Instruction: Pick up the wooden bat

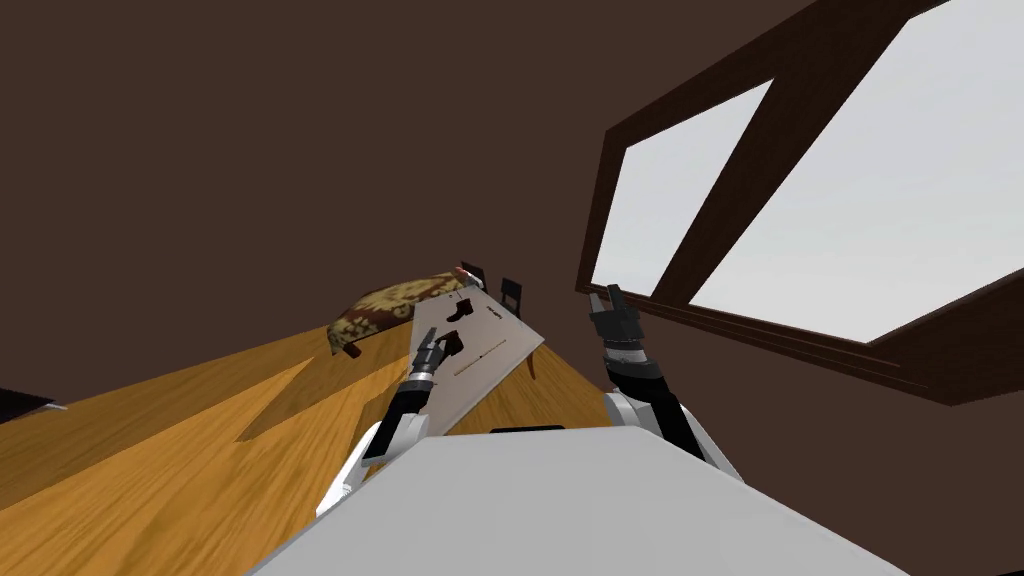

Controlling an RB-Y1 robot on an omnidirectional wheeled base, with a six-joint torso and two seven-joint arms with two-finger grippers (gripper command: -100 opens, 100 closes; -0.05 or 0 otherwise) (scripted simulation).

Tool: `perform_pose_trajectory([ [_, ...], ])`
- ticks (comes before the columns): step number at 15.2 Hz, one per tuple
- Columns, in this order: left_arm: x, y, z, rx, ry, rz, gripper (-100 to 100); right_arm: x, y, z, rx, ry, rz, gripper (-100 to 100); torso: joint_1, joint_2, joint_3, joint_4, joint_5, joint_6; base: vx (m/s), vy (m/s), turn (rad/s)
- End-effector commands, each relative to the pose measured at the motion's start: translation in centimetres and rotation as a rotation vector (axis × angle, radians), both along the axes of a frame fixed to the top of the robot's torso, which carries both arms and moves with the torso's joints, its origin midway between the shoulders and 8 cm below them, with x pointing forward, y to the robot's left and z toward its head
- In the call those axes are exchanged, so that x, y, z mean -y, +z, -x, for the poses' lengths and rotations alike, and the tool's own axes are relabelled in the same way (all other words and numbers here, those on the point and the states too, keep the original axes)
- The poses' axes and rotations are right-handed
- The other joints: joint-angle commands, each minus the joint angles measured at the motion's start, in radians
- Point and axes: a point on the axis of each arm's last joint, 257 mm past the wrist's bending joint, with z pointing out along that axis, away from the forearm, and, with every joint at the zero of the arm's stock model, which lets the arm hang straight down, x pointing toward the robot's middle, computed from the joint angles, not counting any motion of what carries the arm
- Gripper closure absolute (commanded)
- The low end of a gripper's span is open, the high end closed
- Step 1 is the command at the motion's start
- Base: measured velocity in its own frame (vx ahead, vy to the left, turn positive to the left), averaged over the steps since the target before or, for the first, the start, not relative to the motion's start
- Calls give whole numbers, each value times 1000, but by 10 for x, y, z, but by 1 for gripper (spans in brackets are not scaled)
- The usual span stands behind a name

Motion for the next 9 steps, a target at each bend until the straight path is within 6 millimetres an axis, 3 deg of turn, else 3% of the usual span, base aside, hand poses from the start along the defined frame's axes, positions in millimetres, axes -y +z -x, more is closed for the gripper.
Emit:
perform_pose_trajectory([
  [1, -15, -22, -4, -54, 21, 10, -100, 0, 0, 0, 0, 0, 0, 0, 0, 0, 0, 0, 0, 0, 43, -55, -223],
  [4, -37, -57, -2, -141, 58, 26, -100, 0, 0, 0, 0, 0, 0, 0, 0, 0, 0, 0, 0, 0, 40, -44, -132],
  [5, -38, -59, -1, -145, 59, 27, -100, 0, 0, 0, 0, 0, 0, 0, 0, 0, 0, 0, 0, 0, 33, -33, -79],
  [8, -77, -100, 5, -257, 122, 58, -100, 0, 0, 0, 0, 0, 0, 0, 1, 0, 0, 0, 0, 0, 50, -48, -223],
  [9, -79, -108, 7, -274, 128, 60, -100, 0, 0, 0, 0, 0, 0, 0, 0, -1, 0, 0, 0, 0, 63, -58, -237],
])
